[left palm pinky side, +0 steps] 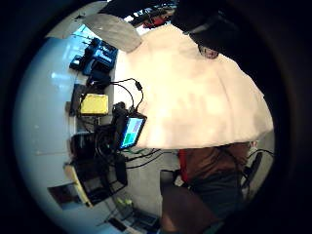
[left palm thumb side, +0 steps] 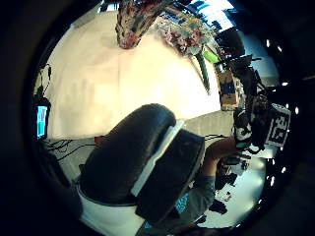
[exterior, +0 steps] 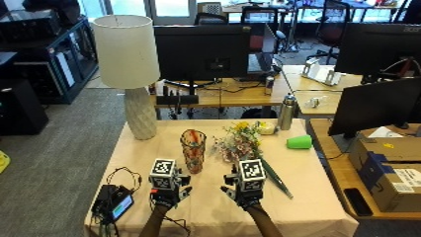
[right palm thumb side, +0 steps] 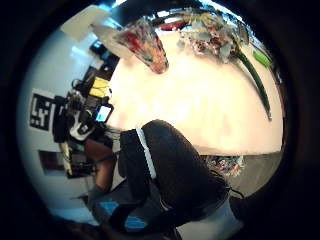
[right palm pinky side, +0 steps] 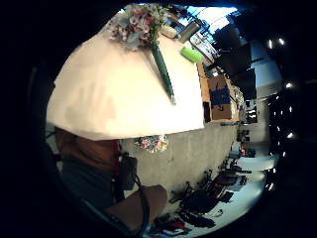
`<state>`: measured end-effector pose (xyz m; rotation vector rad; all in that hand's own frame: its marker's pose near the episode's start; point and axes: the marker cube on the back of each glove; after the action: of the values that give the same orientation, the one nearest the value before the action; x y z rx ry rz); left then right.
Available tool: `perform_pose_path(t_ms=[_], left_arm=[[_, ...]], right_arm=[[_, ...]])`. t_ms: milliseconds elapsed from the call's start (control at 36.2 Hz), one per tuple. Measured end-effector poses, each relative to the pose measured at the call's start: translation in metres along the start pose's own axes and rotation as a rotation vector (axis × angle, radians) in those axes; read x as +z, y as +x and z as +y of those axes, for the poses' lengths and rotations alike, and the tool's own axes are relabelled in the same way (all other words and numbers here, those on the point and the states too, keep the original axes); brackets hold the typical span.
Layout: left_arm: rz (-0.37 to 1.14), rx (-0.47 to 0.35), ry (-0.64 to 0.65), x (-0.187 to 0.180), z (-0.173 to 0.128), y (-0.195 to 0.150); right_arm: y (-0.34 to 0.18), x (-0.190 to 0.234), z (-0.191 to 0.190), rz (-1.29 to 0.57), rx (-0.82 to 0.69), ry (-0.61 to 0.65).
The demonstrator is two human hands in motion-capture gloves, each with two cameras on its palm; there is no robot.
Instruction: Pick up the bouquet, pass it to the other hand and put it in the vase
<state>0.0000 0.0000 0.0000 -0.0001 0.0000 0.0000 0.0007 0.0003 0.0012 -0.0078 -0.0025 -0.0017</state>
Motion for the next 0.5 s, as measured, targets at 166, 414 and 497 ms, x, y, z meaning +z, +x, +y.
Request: perform_pose_path(t_ms=[166,414,497], left_arm=[[-0.003,0.003,-0.013,-0.003,0.005,0.002],[0.016,0.014,-0.027,-0.006,0.009,0.007],[0.018,0.011,-0.02,-0.005,0.008,0.007]], right_arm=[[0.011,-0.005,0.001,0.018,0.019,-0.006],[0.073,-0.004,-0.016,0.029,0.119,0.015],[0.097,0.002,-0.024,0.017,0.164,0.008]])
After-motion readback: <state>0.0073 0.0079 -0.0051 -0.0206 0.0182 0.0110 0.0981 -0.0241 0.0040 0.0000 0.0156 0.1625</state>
